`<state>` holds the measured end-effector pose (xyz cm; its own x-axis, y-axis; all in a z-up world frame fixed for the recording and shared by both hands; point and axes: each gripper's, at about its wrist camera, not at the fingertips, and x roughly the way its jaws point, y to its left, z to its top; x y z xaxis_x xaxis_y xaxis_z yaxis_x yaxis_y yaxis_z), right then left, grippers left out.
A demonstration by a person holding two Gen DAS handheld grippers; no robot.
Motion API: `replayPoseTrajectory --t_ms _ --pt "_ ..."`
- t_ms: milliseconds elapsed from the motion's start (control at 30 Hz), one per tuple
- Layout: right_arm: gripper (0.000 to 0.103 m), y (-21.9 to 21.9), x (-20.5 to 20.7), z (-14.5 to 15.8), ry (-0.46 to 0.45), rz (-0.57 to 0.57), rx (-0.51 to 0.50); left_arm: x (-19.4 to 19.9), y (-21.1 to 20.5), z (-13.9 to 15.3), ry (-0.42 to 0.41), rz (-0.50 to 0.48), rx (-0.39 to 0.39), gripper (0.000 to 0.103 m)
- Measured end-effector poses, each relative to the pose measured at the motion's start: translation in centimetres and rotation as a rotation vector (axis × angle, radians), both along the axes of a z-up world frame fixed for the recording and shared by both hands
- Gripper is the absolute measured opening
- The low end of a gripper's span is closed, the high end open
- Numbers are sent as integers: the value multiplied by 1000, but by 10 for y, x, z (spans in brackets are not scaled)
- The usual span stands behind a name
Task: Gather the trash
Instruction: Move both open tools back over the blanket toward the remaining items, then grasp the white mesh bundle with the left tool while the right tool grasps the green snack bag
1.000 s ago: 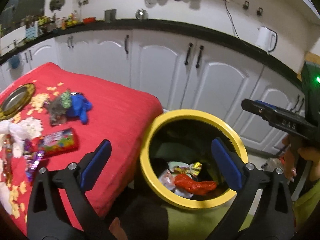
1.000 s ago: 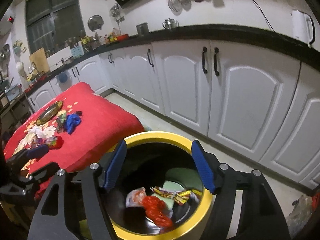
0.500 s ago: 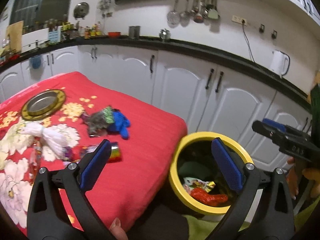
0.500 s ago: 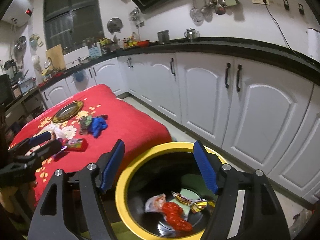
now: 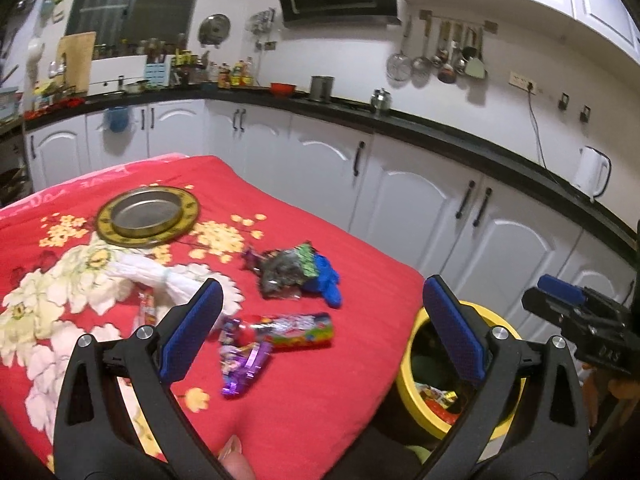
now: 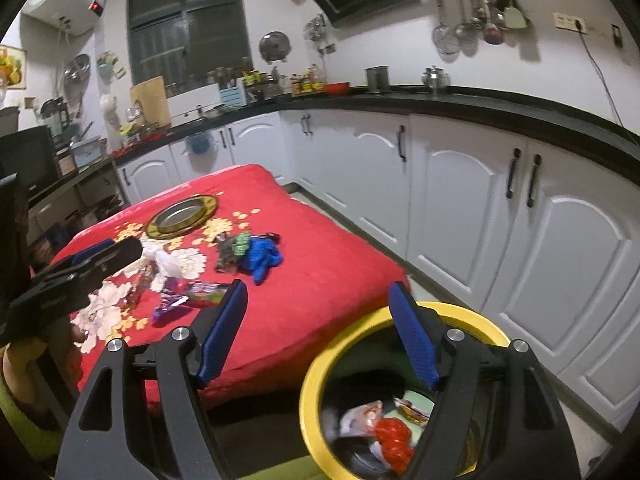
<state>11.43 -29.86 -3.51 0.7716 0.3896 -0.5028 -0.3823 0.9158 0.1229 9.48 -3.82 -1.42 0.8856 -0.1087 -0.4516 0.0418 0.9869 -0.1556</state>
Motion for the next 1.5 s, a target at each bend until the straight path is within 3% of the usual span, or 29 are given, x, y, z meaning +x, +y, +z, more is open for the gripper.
replayPoseTrajectory --t_ms 400,633,867,1267,1500 --pt "71 57 11 9 -20 118 -36 3 44 11 -18 84 11 92" --pt "71 95 26 9 -26 198 -58 13 85 7 30 151 7 92" --pt "71 130 48 4 -18 256 -79 25 122 -5 75 217 -47 92" --pt "71 160 124 -28 94 243 -122 65 156 -42 176 269 -121 92" --pt "69 175 161 -50 168 250 -155 83 171 -57 221 289 -218 92"
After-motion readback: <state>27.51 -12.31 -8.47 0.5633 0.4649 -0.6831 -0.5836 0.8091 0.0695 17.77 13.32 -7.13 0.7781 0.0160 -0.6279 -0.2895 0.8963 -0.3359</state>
